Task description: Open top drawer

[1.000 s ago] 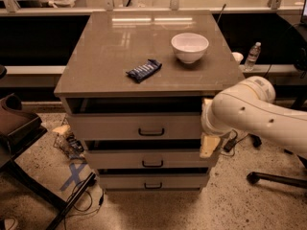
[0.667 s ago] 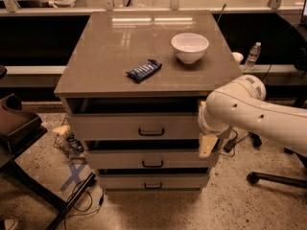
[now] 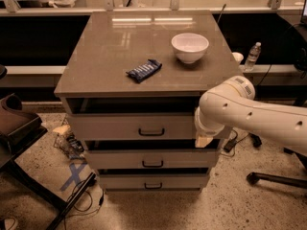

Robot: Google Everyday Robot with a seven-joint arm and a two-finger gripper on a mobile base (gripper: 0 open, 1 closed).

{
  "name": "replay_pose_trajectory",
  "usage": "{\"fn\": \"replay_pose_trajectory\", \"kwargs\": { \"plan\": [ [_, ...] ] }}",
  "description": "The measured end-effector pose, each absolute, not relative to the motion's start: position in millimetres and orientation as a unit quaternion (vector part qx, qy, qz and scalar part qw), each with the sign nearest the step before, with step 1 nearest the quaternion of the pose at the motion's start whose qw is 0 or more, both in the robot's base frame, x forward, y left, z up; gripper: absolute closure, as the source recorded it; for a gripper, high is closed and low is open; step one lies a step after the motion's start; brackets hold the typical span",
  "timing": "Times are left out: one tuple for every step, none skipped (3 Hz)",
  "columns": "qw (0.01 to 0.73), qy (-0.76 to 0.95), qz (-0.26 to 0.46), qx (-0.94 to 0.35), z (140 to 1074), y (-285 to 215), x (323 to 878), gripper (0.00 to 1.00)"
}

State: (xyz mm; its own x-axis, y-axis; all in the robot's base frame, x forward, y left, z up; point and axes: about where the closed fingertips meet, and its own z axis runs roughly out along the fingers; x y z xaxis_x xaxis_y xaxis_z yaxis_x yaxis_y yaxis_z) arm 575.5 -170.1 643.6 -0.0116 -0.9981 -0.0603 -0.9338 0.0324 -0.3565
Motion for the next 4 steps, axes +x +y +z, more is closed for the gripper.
{"fn": "replay_pose_trajectory", "kwargs": {
  "plan": [
    [0.141, 0.709, -0.097, -0.685, 636.0, -178.4, 563.5, 0.60],
    [0.141, 0.709, -0.097, -0.684, 640.1, -178.4, 563.4, 0.91],
    [0.141, 0.709, -0.097, -0.684, 640.2, -178.4, 563.4, 1.00],
    [0.141, 0.709, -0.097, -0.684, 640.5, -178.4, 563.3, 1.00]
  ]
}}
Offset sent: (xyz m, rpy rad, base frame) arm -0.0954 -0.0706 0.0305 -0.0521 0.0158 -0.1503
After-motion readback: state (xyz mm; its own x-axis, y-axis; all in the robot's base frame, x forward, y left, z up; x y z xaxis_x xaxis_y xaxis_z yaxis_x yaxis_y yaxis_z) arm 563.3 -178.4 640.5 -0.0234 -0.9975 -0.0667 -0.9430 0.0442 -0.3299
